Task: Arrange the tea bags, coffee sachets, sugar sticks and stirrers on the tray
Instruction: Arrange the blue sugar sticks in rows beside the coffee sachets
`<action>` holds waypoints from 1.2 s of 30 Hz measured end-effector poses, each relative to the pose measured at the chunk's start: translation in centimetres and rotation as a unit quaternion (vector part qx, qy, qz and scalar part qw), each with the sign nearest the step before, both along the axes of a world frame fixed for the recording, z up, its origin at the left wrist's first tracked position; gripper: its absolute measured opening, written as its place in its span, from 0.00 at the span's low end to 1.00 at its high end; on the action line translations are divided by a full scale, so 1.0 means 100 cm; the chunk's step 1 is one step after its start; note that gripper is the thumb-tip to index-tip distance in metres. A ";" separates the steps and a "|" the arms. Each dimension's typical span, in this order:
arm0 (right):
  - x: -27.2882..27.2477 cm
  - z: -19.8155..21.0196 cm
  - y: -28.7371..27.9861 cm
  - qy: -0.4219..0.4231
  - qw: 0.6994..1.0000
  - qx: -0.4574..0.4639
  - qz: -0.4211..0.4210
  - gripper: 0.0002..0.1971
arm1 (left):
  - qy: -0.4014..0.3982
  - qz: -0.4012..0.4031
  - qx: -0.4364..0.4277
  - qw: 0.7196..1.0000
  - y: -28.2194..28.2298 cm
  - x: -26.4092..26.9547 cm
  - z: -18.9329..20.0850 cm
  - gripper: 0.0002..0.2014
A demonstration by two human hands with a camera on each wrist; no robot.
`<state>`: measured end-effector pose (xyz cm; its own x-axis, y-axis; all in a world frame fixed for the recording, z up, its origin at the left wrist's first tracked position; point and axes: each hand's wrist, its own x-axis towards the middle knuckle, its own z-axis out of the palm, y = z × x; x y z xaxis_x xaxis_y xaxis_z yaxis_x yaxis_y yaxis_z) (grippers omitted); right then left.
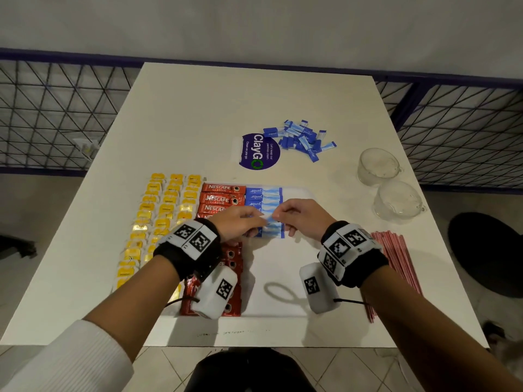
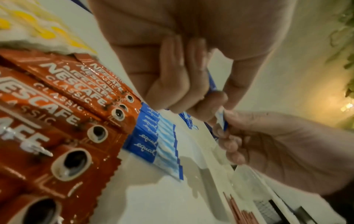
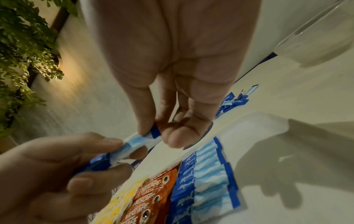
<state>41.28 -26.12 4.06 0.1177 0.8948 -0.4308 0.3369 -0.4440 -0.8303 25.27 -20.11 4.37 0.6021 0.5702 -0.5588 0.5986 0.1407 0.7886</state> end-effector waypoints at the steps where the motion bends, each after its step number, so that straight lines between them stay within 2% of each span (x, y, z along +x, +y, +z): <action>1: 0.001 -0.001 -0.001 -0.005 1.000 -0.008 -0.006 0.11 | -0.020 0.011 -0.025 0.999 -0.001 -0.002 0.002 0.12; 5: 0.008 -0.007 -0.006 0.030 0.998 -0.030 -0.036 0.05 | -0.047 0.039 -0.044 0.997 -0.005 -0.011 0.005 0.16; 9: 0.010 -0.014 -0.012 0.068 0.995 -0.040 -0.054 0.02 | 0.000 0.036 -0.010 0.999 -0.008 -0.018 -0.008 0.17; 13: 0.011 -0.025 -0.020 0.113 0.989 -0.061 -0.072 0.09 | 0.056 0.009 0.060 0.997 -0.012 -0.021 -0.019 0.10; 16: 0.012 -0.033 -0.025 0.116 0.985 -0.095 -0.089 0.09 | 0.082 0.015 0.120 0.989 -0.012 -0.027 -0.025 0.06; 20: 0.008 -0.039 -0.027 0.137 0.975 -0.133 -0.114 0.07 | 0.078 0.054 0.144 0.985 -0.013 -0.035 -0.029 0.02; 29: -0.003 -0.033 -0.019 0.108 0.971 -0.170 -0.131 0.12 | 0.078 0.089 0.165 0.979 -0.016 -0.044 -0.029 0.06; 36: -0.007 -0.034 -0.015 0.079 0.968 -0.179 -0.154 0.10 | 0.084 0.089 0.173 0.977 -0.014 -0.047 -0.029 0.06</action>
<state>40.55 -27.64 0.62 0.2630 0.6175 -0.7413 0.0230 -0.7722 -0.6350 20.59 -21.54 1.46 0.3921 0.8301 -0.3965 0.7136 -0.0024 0.7006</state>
